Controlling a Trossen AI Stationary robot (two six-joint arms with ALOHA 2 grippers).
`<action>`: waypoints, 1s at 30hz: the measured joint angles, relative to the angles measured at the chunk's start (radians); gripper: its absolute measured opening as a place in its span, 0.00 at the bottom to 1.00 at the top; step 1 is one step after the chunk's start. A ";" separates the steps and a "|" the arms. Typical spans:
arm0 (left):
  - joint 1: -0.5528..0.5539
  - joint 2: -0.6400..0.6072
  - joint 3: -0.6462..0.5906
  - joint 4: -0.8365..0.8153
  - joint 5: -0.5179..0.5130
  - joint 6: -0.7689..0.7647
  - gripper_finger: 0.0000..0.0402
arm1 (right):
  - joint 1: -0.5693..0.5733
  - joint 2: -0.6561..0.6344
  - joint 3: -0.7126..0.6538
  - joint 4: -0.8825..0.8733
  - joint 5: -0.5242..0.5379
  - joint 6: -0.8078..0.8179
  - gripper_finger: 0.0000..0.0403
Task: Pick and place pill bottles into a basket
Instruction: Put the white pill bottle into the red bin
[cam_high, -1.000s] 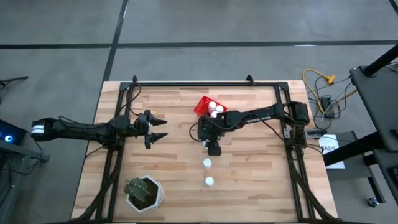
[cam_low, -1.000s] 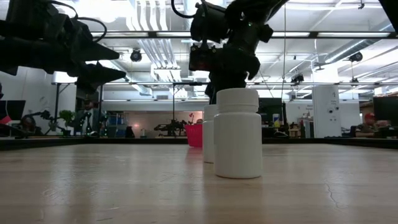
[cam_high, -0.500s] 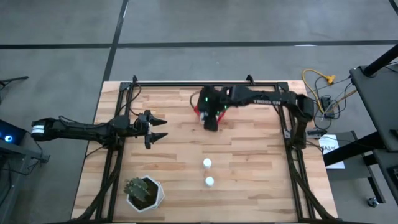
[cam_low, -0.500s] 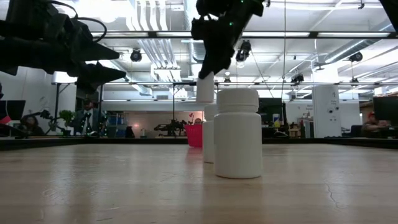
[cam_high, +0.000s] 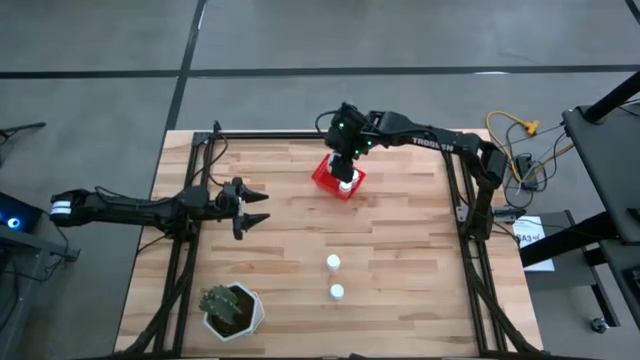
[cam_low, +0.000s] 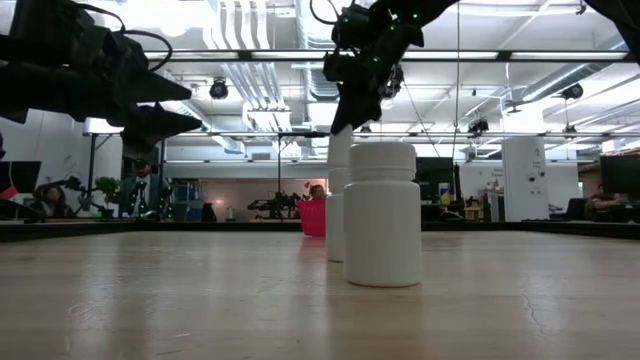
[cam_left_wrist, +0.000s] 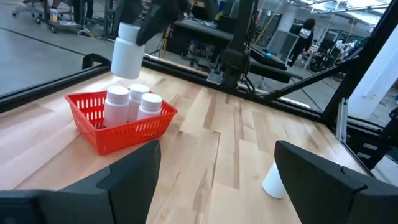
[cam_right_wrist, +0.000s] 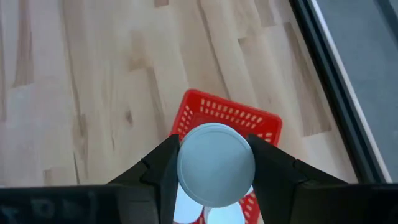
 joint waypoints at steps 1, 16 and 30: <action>0.000 0.002 0.000 0.000 -0.001 0.000 0.74 | 0.000 0.000 -0.001 0.008 -0.001 0.000 0.36; 0.000 0.010 -0.001 0.001 -0.025 0.000 0.74 | 0.010 0.002 -0.118 0.105 -0.042 0.026 0.36; 0.000 0.011 0.003 0.001 -0.028 -0.001 0.74 | 0.011 0.002 -0.227 0.202 -0.048 0.027 0.36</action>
